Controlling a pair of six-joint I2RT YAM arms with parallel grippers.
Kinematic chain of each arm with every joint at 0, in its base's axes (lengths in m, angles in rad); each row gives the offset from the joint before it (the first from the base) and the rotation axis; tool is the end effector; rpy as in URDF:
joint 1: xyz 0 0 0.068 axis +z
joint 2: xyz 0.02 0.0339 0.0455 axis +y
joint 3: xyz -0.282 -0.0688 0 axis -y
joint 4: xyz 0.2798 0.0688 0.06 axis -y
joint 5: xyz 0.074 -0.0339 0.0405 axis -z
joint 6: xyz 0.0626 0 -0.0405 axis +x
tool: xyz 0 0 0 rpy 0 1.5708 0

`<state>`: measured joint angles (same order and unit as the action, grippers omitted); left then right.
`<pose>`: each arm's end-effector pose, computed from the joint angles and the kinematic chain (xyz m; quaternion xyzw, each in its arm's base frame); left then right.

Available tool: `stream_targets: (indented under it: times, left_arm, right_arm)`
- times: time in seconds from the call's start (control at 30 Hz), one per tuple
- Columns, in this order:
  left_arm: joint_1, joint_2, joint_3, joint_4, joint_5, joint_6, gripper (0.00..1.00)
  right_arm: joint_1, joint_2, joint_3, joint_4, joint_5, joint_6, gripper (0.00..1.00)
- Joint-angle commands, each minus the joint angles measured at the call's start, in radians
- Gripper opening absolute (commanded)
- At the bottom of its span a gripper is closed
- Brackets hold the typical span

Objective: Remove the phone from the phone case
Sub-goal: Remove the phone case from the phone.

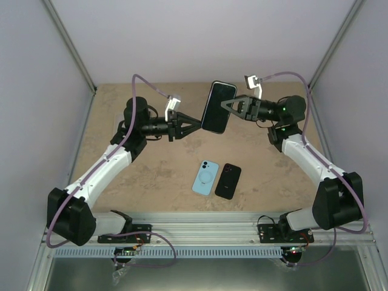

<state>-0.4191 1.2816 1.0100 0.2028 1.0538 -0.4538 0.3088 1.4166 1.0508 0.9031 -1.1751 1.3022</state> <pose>0.2792 -0.1840 0.3593 0.3321 0.6377 -0.5825 0.3791 0.3099 0.1595 0.3983 -0.2278 0.5912 0.7116 0.3038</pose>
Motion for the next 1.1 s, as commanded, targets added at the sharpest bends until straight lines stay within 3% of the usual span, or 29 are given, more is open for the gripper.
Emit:
stream_targets:
  times: [0.0,0.3,0.5,0.77,0.93,1.07]
  left_arm:
    - [0.008,0.044,0.021,-0.050,-0.115,0.017,0.23]
    - [0.008,0.047,0.030,-0.046,-0.105,0.016,0.22]
    - [0.008,0.044,0.053,-0.074,-0.101,0.048,0.22]
    - [0.008,0.046,0.094,-0.105,-0.074,0.085,0.23]
    - [0.008,0.044,0.096,-0.092,-0.045,0.077,0.24]
    - [0.008,0.048,0.102,-0.076,-0.025,0.066,0.27]
  right_arm:
    - [0.070,-0.047,0.004,0.132,-0.073,0.085,0.01]
    - [0.112,-0.045,-0.024,0.125,-0.106,0.069,0.00]
    - [0.129,-0.052,-0.017,0.014,-0.136,-0.030,0.00]
    - [0.149,-0.065,-0.006,-0.216,-0.176,-0.225,0.01]
    - [0.180,-0.079,0.051,-0.565,-0.186,-0.509,0.01]
    - [0.193,-0.083,0.042,-0.633,-0.199,-0.567,0.01]
